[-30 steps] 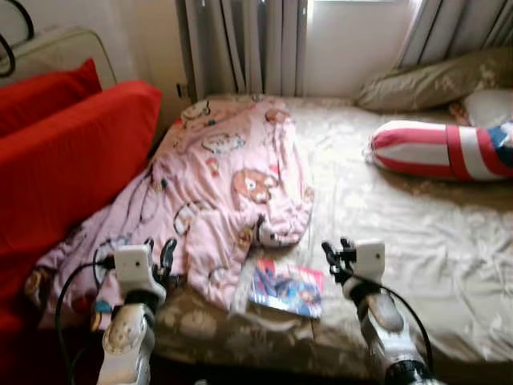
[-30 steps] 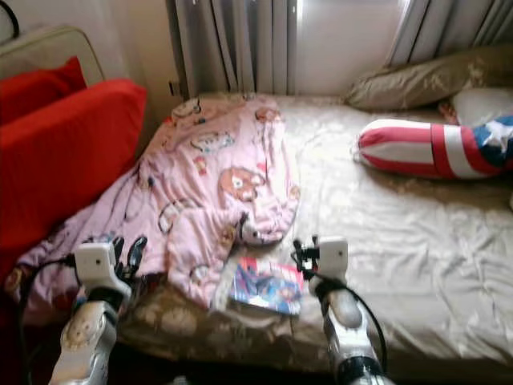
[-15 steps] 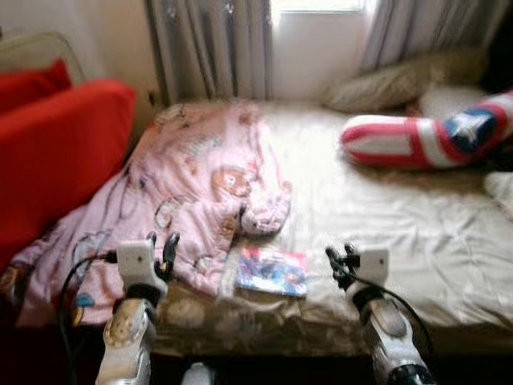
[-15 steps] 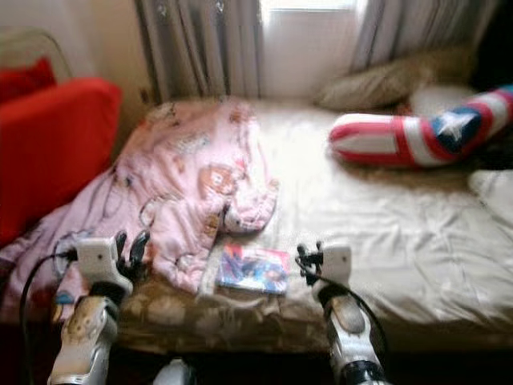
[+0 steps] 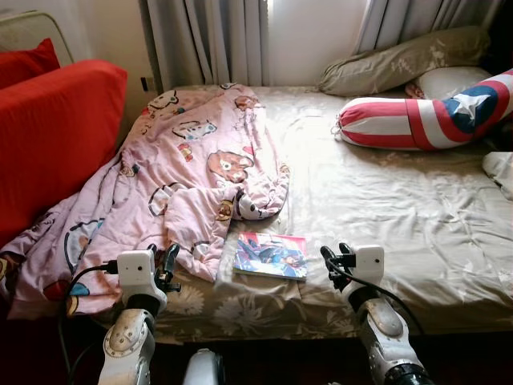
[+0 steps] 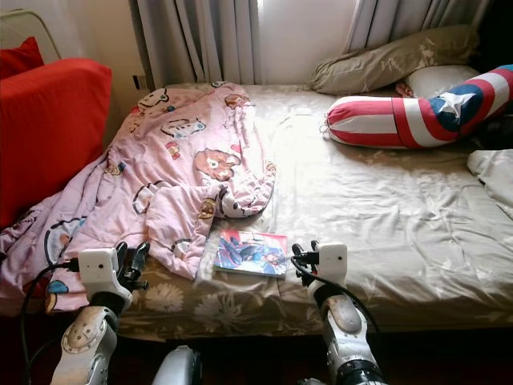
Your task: Clean up the room
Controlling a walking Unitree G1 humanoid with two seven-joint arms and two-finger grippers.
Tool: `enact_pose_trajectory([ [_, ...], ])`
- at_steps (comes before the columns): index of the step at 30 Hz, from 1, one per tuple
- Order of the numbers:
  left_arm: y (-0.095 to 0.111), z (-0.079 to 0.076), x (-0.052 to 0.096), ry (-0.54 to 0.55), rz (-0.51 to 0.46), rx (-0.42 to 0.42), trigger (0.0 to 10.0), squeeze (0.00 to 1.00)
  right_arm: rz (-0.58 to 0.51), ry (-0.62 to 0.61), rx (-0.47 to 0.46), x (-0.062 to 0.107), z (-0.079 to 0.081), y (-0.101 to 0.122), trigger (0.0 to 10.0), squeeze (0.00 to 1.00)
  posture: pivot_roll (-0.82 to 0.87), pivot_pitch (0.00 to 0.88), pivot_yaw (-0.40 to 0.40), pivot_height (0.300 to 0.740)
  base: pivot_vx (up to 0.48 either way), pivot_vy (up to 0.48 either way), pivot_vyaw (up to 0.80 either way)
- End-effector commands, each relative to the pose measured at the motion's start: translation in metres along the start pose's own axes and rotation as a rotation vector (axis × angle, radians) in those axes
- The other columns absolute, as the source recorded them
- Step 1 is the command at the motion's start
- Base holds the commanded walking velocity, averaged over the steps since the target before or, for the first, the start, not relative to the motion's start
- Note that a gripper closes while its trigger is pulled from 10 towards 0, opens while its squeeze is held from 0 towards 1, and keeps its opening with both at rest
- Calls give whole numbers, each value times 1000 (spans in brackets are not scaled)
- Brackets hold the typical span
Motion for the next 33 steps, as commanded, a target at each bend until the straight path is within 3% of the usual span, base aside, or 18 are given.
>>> enact_pose_trajectory([
  [1, 9, 0, -3, -3, -28, -1, 10000, 0, -25, 32, 16, -3, 3, 7, 10000, 0, 41, 0, -5, 625, 262, 0, 0],
  [6, 9, -1, -4, -8, -29, -4, 10000, 0, -17, 33, 8, -1, 3, 4, 10000, 0, 42, 0, -4, 625, 290, 0, 643],
  [22, 11, -1, -6, -16, -29, -12, 10000, 0, -13, 54, 13, -2, 8, 3, 10000, 0, 44, 0, 2, 625, 332, 0, 0],
  [27, 11, -3, -7, -20, -30, -12, 10000, 0, -4, 74, 22, -1, 11, 1, 10000, 0, 43, 0, 3, 625, 359, 0, 750],
  [33, 11, -3, -6, -21, -28, -12, 10000, 0, -5, 57, -10, -1, 9, 0, 10000, 0, 43, 0, 3, 625, 363, 0, 0],
])
Point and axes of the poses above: a point about 5 cm out from each wrist's last joint towards the gripper, its own x axis pointing back from the gripper into the wrist, its own y axis along the axis of the wrist's last joint, z = x × y, the point moved 3 cm from there along -x, pointing out of the wrist towards the gripper, and after that the axes turned 2 degrees about x, right-handed, at the moved point
